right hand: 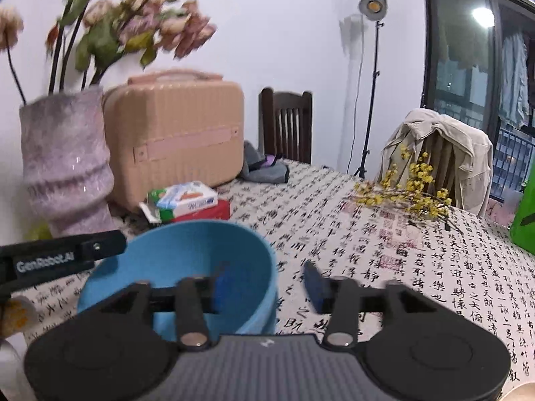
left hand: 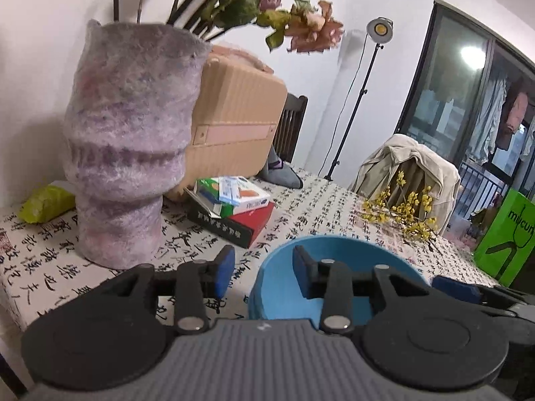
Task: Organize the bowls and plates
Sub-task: 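Open both tools to release the blue bowl onto the stack, then pull both open tools back from the three stacked blue bowls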
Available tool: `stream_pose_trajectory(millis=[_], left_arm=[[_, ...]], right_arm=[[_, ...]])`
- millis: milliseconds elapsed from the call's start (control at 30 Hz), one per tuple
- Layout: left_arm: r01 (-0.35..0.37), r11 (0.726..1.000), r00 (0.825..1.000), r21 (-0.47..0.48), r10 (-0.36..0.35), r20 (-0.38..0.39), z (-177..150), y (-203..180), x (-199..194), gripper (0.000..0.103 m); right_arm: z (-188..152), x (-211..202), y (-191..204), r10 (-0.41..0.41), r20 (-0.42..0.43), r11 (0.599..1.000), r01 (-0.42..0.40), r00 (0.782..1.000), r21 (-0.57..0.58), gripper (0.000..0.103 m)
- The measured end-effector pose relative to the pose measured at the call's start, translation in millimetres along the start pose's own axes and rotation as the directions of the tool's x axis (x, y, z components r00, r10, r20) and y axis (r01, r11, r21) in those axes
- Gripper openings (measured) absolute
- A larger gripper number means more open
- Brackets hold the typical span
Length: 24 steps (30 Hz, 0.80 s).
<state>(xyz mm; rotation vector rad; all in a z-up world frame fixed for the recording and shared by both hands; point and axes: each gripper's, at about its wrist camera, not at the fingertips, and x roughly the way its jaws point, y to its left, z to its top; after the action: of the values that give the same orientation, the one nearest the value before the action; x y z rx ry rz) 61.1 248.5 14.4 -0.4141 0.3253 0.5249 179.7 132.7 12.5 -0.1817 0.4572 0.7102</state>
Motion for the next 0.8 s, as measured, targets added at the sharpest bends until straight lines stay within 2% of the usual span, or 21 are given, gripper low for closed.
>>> stream_pose_trajectory(millis=[67,133,200,233,267,300,333,400,633,800], left_arm=[[0.012,1.000,1.000,0.008,-0.012,0.018,2,0,-8,0.047],[0.026,0.999,0.998,0.027,-0.027,0.048,3,-2,-19,0.058],[0.022,0.998,0.996,0.051,-0.026,0.091,3,-5,-31,0.082],[0.013,0.998,0.993,0.066,-0.021,0.120,2,-7,-39,0.087],[0.008,0.997,0.990,0.075,-0.019,0.139,2,-8,-45,0.099],[0.003,0.997,0.987,0.080,-0.016,0.159,1,-9,-51,0.103],[0.001,0.997,0.984,0.079,-0.015,0.179,-1,-9,-58,0.103],[0.009,0.997,0.980,0.080,-0.024,0.195,-5,-11,-68,0.103],[0.023,0.993,0.976,0.115,-0.047,0.214,-16,-20,-93,0.103],[0.053,0.993,0.977,0.102,-0.073,0.201,-19,-22,-101,0.103]], right_arm=[[-2,-11,-5,0.021,0.033,1.000,-0.021,0.999,0.003,0.066],[-4,-22,-10,0.037,0.060,0.999,-0.038,0.997,0.016,0.083],[-8,-36,-16,0.041,0.095,0.999,-0.043,0.995,0.028,0.091],[-10,-42,-19,0.041,0.107,0.999,-0.044,0.993,0.032,0.094],[-12,-48,-22,0.045,0.120,0.998,-0.049,0.992,0.033,0.096],[-15,-54,-25,0.047,0.132,0.998,-0.052,0.990,0.030,0.100],[-17,-59,-26,0.043,0.142,0.998,-0.048,0.989,0.028,0.103],[-22,-70,-31,0.027,0.163,0.999,-0.033,0.986,0.035,0.103],[-33,-96,-46,0.010,0.175,0.997,-0.024,0.985,0.075,0.103],[-36,-106,-51,0.008,0.163,0.997,-0.021,0.987,0.078,0.103]])
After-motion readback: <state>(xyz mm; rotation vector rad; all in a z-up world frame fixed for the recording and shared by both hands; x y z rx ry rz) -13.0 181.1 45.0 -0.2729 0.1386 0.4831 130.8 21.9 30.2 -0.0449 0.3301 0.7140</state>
